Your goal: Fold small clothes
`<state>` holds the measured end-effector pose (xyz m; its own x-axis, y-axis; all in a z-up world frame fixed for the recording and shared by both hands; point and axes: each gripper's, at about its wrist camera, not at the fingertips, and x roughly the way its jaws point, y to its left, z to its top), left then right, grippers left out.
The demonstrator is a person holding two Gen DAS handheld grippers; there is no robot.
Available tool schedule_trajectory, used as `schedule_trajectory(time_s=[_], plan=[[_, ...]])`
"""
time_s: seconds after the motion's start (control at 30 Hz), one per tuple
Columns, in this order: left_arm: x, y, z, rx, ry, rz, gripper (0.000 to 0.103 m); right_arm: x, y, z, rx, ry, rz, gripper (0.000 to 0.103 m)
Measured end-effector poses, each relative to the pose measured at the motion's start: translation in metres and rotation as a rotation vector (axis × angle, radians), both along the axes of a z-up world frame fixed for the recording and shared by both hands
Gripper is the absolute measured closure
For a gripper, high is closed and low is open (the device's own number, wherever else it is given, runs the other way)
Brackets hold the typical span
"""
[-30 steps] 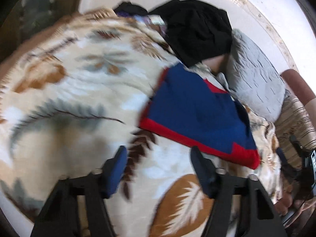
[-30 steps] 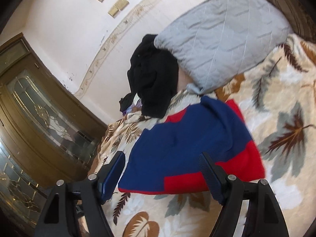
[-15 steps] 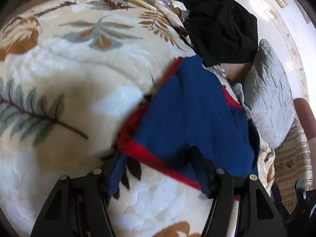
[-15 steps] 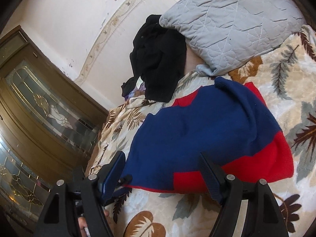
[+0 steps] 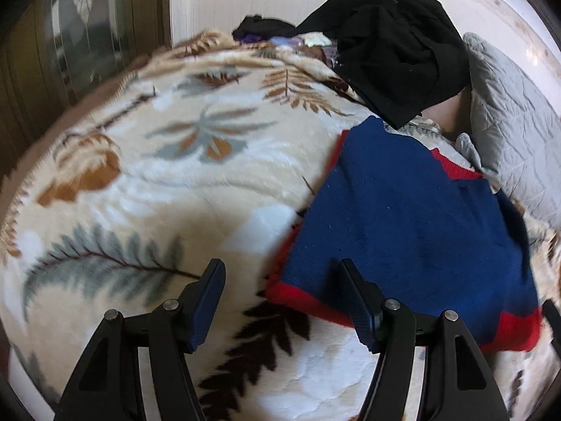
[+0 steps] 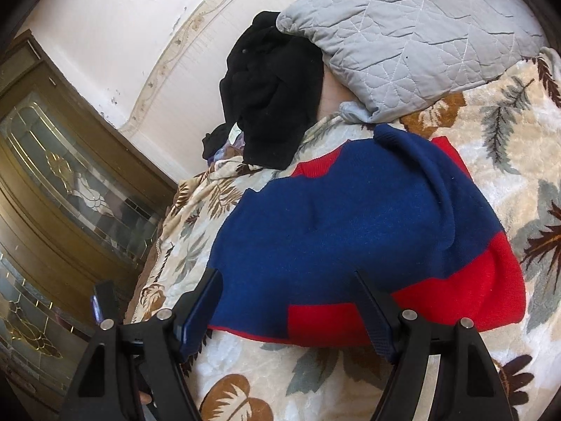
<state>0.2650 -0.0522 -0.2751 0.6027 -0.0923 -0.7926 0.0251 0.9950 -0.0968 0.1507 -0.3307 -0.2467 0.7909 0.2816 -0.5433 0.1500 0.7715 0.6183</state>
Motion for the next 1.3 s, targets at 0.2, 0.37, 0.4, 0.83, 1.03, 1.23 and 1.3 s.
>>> schedule_trajectory(time_s=[0.2, 0.37, 0.4, 0.83, 1.03, 1.23, 1.3], plan=[[-0.004, 0.000, 0.009, 0.054, -0.044, -0.016, 0.036, 0.001, 0.004, 0.000, -0.014, 0.002, 0.002, 0.025], [-0.008, -0.002, 0.015, 0.071, -0.063, -0.025, 0.036, 0.001, 0.005, 0.000, -0.017, 0.000, 0.006, 0.025], [-0.009, -0.002, 0.016, 0.076, -0.067, -0.026, 0.036, 0.001, 0.005, 0.001, -0.017, -0.001, 0.006, 0.025], [-0.017, 0.001, 0.020, 0.105, -0.084, -0.029, 0.035, -0.002, 0.003, -0.002, -0.021, 0.004, -0.005, 0.025], [-0.010, 0.008, 0.013, 0.013, -0.013, -0.045, 0.029, 0.002, -0.005, -0.013, 0.010, 0.035, -0.015, 0.040], [0.004, 0.012, -0.003, -0.118, 0.069, -0.075, 0.035, 0.014, -0.021, -0.045, 0.061, 0.166, -0.047, 0.042], [0.010, 0.008, -0.012, -0.143, 0.112, -0.096, 0.054, 0.017, -0.028, -0.058, 0.112, 0.204, -0.055, 0.046]])
